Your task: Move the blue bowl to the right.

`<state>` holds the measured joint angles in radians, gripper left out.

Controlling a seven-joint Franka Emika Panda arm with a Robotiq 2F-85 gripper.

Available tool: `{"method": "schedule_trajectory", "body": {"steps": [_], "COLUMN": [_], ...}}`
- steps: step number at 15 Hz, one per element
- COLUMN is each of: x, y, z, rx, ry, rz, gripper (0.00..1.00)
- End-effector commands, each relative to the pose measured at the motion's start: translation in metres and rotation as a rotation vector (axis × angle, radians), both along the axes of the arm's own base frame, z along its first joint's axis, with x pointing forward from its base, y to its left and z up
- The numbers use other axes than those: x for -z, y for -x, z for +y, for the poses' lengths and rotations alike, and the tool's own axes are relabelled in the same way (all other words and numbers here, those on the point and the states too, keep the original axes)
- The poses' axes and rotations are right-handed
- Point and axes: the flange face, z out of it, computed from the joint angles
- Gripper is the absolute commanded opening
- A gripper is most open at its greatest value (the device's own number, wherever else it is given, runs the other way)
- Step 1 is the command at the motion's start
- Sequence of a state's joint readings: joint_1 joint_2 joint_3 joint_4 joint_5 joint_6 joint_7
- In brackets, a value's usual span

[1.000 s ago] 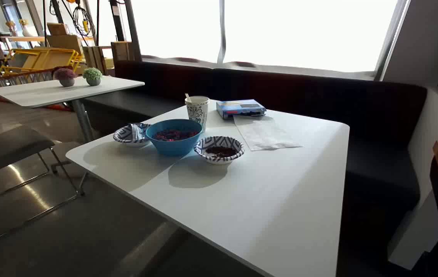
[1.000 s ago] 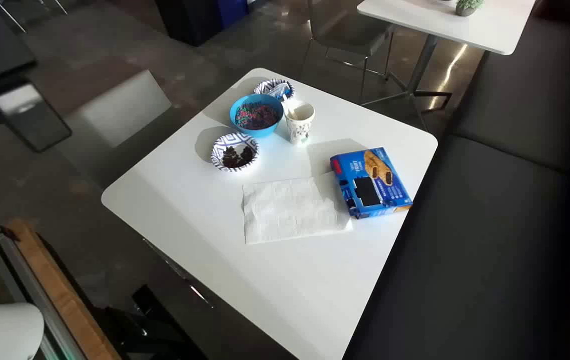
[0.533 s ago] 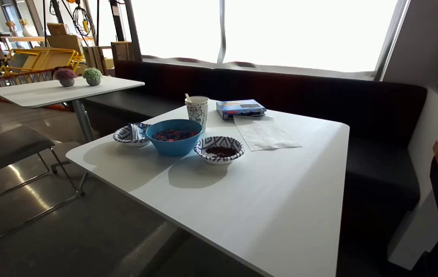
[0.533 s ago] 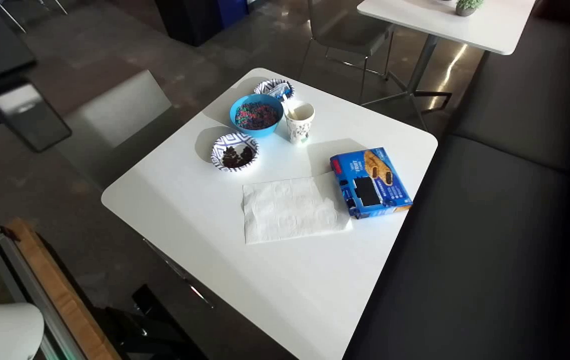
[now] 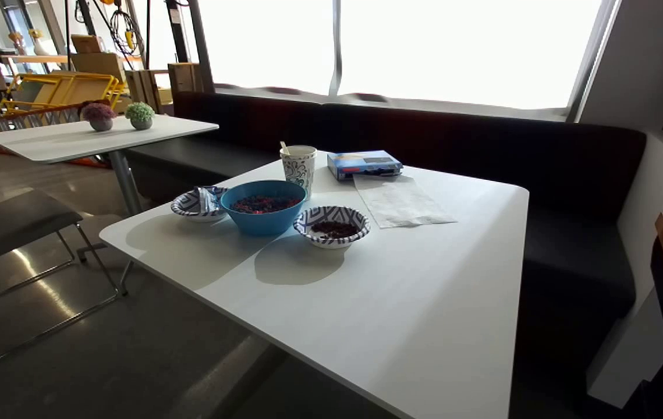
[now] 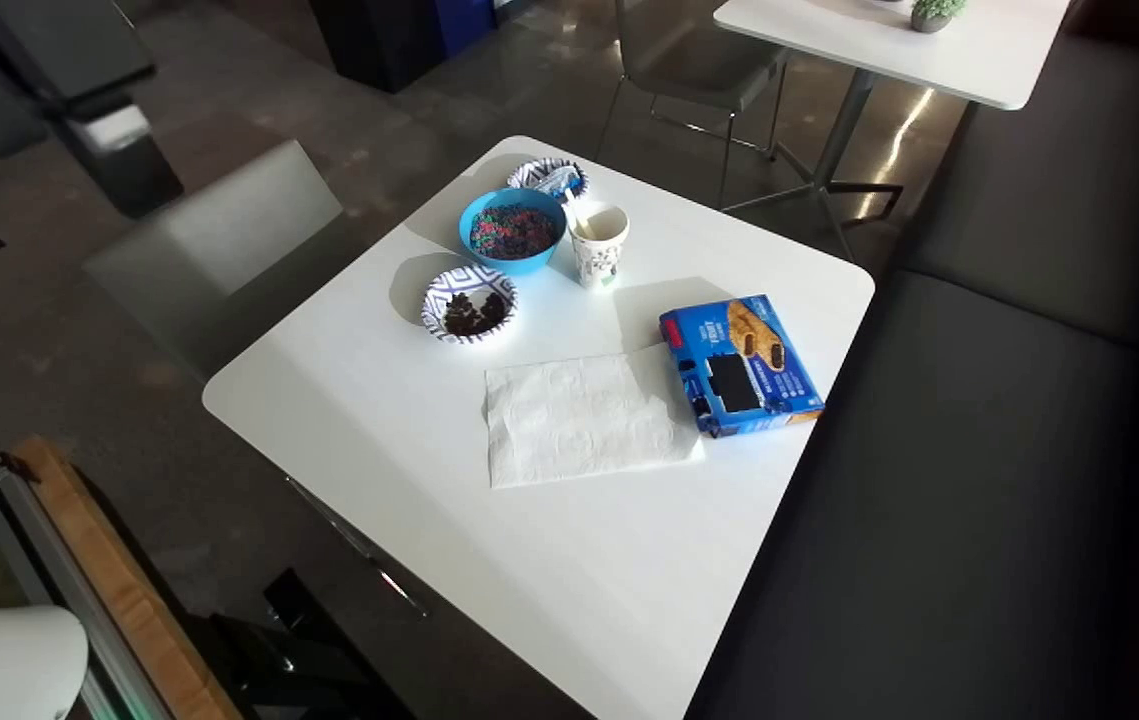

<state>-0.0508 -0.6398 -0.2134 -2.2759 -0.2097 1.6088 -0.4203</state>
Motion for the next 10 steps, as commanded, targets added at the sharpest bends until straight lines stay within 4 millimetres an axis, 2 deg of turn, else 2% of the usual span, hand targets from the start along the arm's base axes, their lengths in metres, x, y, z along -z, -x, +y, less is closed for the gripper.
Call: {"method": "schedule_trajectory", "body": {"steps": [1,3,5,7,10], "x": [0.03,0.05,0.073,0.103,0.144], "y": [-0.043,-0.069,-0.099,-0.125,-0.152], "z": [0.048,0.074,0.087,0.089,0.089], "rx": [-0.116,-0.148,-0.137,-0.114,-0.047], "ry": [-0.074,-0.056,-0.028,-0.033,-0.075], "rz": [0.003,-0.053,-0.135,-0.163,-0.146], "gripper": [1.0,1.0,1.0,1.0,1.0]}}
